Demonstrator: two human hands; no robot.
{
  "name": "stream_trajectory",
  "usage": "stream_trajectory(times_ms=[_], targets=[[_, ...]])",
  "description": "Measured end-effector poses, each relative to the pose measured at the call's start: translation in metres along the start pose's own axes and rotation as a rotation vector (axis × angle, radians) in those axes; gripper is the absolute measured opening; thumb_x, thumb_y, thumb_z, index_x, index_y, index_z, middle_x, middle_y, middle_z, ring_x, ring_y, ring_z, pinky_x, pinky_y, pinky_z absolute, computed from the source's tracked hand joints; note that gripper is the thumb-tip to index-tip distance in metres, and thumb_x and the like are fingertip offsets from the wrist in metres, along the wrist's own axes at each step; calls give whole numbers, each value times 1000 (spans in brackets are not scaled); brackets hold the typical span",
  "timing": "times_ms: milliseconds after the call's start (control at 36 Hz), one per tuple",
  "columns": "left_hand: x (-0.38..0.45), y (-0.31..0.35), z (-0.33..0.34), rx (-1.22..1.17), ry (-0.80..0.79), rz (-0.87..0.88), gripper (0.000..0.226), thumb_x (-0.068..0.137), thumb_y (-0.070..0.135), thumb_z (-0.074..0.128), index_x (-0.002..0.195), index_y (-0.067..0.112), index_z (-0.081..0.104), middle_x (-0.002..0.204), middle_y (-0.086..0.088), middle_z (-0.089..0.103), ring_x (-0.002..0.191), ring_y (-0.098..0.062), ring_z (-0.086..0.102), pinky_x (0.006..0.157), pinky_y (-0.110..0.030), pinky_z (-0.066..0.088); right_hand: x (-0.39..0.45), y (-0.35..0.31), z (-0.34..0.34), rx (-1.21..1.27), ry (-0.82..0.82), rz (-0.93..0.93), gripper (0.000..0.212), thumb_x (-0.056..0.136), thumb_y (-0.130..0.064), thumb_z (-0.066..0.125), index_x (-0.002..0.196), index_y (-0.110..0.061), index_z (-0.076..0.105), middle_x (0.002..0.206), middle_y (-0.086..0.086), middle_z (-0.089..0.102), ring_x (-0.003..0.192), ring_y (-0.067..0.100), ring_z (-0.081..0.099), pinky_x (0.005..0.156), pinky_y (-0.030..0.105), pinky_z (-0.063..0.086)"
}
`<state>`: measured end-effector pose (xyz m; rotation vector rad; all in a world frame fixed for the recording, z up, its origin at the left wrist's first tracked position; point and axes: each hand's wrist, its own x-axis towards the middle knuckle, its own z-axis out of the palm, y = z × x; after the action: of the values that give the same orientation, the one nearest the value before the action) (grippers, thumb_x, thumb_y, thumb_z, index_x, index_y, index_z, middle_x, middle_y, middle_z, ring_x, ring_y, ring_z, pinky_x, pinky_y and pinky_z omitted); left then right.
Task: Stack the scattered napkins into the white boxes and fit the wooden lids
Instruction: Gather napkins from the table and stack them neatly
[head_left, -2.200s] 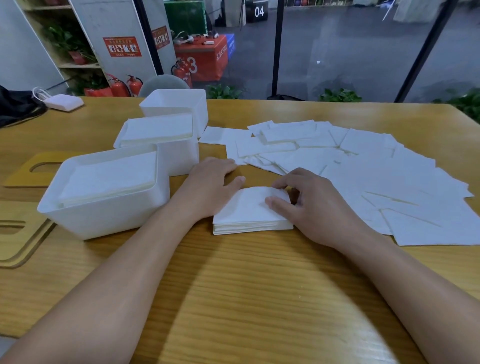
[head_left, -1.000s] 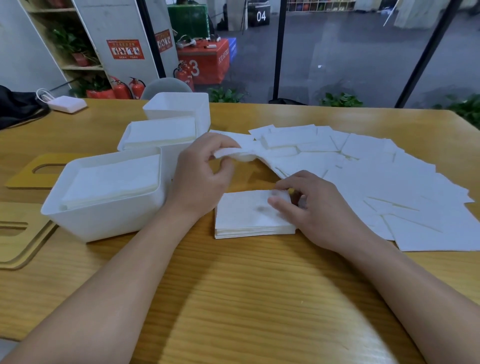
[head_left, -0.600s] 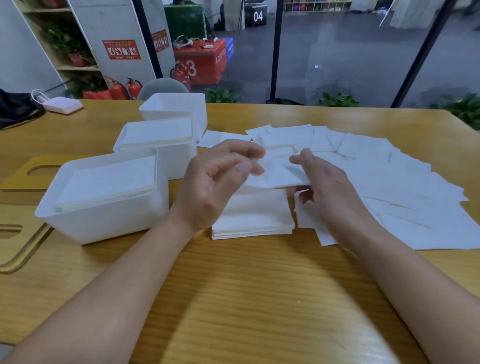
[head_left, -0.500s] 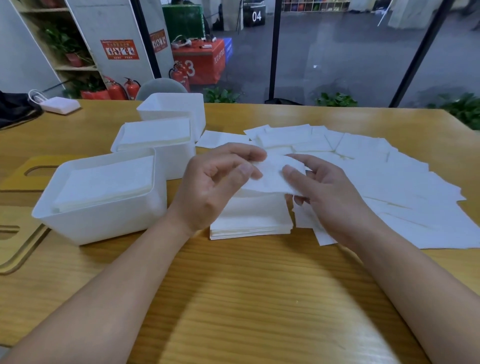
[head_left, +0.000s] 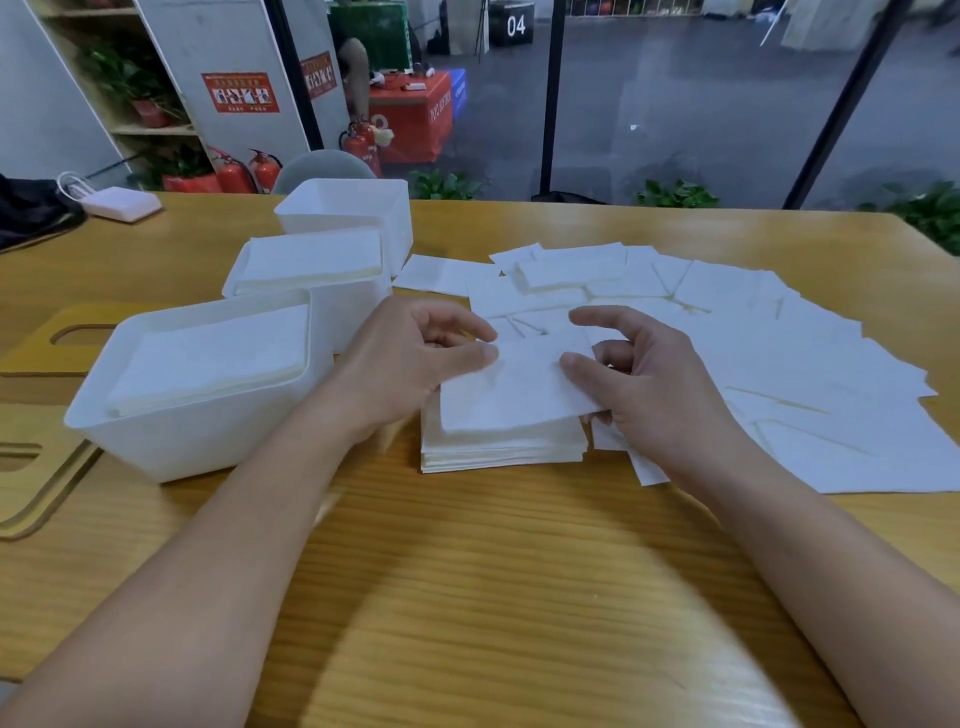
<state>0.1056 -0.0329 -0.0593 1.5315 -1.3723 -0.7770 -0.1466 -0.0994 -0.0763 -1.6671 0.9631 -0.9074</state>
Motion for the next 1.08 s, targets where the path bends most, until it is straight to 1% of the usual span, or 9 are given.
stream_trajectory(times_ms=[111, 250, 389, 556, 667, 778, 972, 1056, 1083], targets=[[0, -5, -3, 128, -28, -61, 14, 89, 30, 90, 102, 29, 85, 91, 0, 82, 95, -26, 77, 102, -53, 59, -3, 1, 4, -154, -18, -21, 37, 97, -31, 78, 131, -36, 64, 73, 0, 69, 64, 21, 67, 70, 44, 62], [0, -7, -4, 263, 4, -59, 22, 86, 35, 92, 105, 33, 82, 88, 9, 78, 70, -4, 69, 68, -27, 58, -5, 4, 9, -334, -41, -53, 38, 95, -33, 80, 129, -35, 64, 71, -4, 67, 59, 8, 60, 65, 25, 48], [1, -13, -2, 343, -19, -53, 28, 86, 36, 92, 110, 34, 79, 88, 14, 77, 70, 1, 68, 70, -20, 52, -7, 8, 9, -584, -5, -146, 31, 93, -45, 78, 121, -33, 70, 81, -10, 66, 74, 7, 62, 72, 29, 51], [2, -16, 7, 474, 14, 9, 9, 100, 41, 73, 106, 40, 80, 103, 26, 71, 96, 6, 63, 81, -17, 49, -1, 7, 6, -722, -68, -285, 43, 97, -61, 66, 129, -33, 73, 141, -15, 58, 129, 10, 47, 105, 29, 39], [2, -21, 12, 536, -12, 50, 18, 107, 35, 63, 105, 35, 81, 114, 25, 72, 117, 0, 54, 97, -25, 44, 0, 11, 12, -854, -235, -293, 52, 101, -72, 47, 135, -39, 68, 167, -15, 40, 139, 19, 35, 117, 42, 27], [0, -20, 14, 556, -46, 82, 26, 111, 26, 55, 104, 24, 81, 108, 19, 71, 105, 13, 50, 88, -24, 43, 4, 11, 16, -910, -268, -277, 60, 101, -76, 39, 143, -39, 62, 169, -16, 37, 136, 20, 34, 110, 38, 22], [-1, -16, 13, 644, -14, 95, 29, 108, 23, 56, 90, 5, 70, 83, -10, 67, 87, -26, 61, 85, -47, 49, 9, 13, 19, -1005, -283, -300, 77, 100, -81, 26, 140, -25, 60, 159, -18, 43, 127, 19, 35, 106, 36, 23], [-1, -12, 14, 591, 32, 92, 5, 102, 33, 70, 106, 32, 72, 97, 15, 64, 94, 1, 60, 86, -27, 52, 9, 13, 17, -959, -289, -318, 73, 102, -79, 30, 142, -27, 61, 158, -17, 45, 128, 16, 36, 112, 37, 23], [-1, -12, 14, 560, 59, 88, 23, 98, 36, 76, 118, 40, 65, 112, 20, 64, 105, 6, 58, 92, -22, 49, 8, 11, 16, -915, -282, -330, 70, 102, -78, 32, 143, -29, 62, 156, -18, 47, 129, 15, 37, 115, 38, 24]])
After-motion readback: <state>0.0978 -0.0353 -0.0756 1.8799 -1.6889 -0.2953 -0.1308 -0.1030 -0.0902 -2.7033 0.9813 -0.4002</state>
